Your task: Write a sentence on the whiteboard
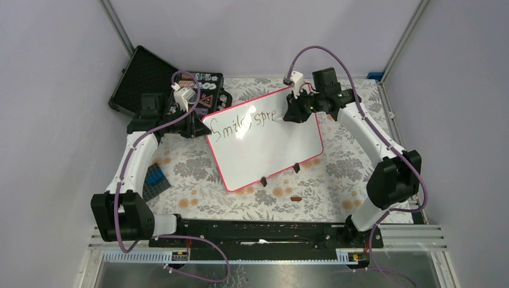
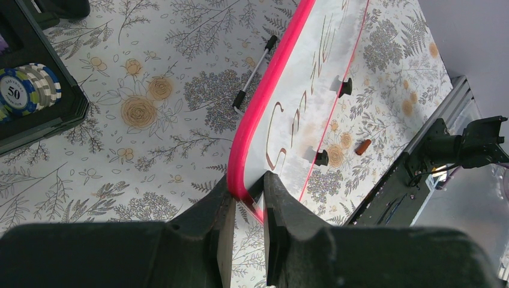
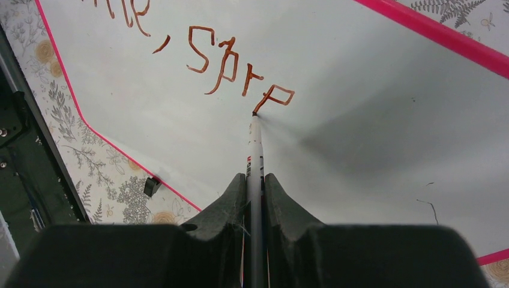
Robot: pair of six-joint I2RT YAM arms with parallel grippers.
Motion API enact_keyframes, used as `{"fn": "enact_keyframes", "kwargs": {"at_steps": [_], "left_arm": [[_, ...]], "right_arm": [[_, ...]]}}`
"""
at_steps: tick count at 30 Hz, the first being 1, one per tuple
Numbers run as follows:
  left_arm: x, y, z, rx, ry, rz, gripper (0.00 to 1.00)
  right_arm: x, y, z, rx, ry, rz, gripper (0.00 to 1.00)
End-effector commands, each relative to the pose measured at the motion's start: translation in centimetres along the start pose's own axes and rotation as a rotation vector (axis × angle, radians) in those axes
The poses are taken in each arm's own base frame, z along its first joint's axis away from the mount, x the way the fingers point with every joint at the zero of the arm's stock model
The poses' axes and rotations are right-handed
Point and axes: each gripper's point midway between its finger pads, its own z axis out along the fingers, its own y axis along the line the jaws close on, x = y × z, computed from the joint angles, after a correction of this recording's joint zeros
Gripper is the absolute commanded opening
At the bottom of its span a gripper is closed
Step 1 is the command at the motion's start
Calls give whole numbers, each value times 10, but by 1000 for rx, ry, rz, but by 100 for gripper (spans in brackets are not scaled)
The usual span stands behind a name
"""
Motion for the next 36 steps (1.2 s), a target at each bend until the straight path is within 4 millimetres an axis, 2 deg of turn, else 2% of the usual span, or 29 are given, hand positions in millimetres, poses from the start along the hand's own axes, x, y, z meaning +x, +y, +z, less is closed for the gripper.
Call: {"fn": "enact_keyframes", "kwargs": {"at_steps": [1, 14, 23, 26, 31, 36], "left_arm": [[-14, 9, -2, -60, -40, 115, 0], [-14, 9, -2, -61, -41, 116, 0], [-13, 9, -2, -61, -40, 116, 0], [-13, 9, -2, -60, -39, 116, 0], [-12, 9, -2, -61, -40, 116, 0], [-13, 8, -2, -61, -40, 119, 0]], "right_arm": [[-7, 0, -5, 34, -20, -40, 0], [-14, -20, -20, 98, -36, -52, 0], [-24, -23, -28, 113, -55, -58, 0], [-26, -17, -30, 83, -58, -57, 0], [-33, 7, -42, 9, -98, -69, 0], [-29, 9, -48, 18, -97, -66, 0]]}}
